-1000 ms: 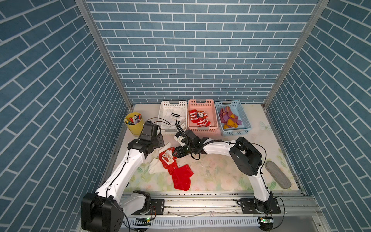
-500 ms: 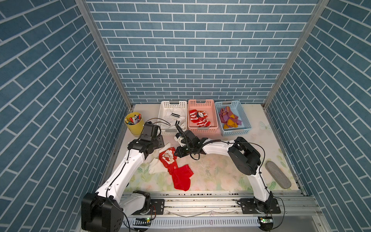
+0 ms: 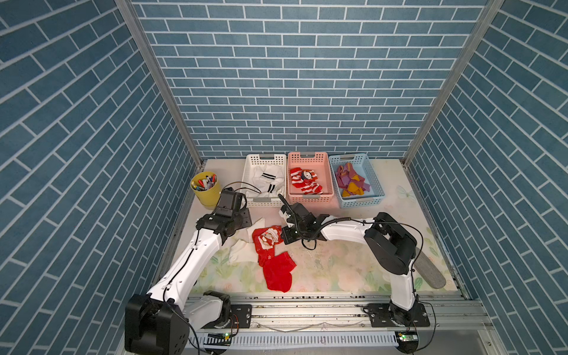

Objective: Sort the socks into the basket by color
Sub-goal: Pick up the sock at the center of the board.

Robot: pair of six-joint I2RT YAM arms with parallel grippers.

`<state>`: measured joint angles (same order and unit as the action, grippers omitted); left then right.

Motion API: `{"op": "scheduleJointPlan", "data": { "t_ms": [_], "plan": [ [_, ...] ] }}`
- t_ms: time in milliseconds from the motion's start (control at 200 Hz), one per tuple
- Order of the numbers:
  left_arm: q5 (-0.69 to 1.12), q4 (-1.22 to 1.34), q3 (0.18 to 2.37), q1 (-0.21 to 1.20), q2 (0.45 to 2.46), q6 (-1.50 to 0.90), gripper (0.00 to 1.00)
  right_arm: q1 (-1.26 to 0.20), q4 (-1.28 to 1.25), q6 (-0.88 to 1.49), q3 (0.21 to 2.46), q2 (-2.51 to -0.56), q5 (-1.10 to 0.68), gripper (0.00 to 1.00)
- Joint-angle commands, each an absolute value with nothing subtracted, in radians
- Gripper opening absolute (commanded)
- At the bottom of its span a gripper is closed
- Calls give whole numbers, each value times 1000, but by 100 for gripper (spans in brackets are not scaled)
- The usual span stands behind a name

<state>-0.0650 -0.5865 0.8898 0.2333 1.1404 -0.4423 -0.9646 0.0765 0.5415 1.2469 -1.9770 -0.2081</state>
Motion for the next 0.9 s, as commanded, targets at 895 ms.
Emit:
{"op": "scheduleJointPlan", "data": {
  "t_ms": [895],
  "plan": [
    [-17,-540,851,230,1153,-461,56,-875,259,444,1107,-1529,95,0]
  ]
}}
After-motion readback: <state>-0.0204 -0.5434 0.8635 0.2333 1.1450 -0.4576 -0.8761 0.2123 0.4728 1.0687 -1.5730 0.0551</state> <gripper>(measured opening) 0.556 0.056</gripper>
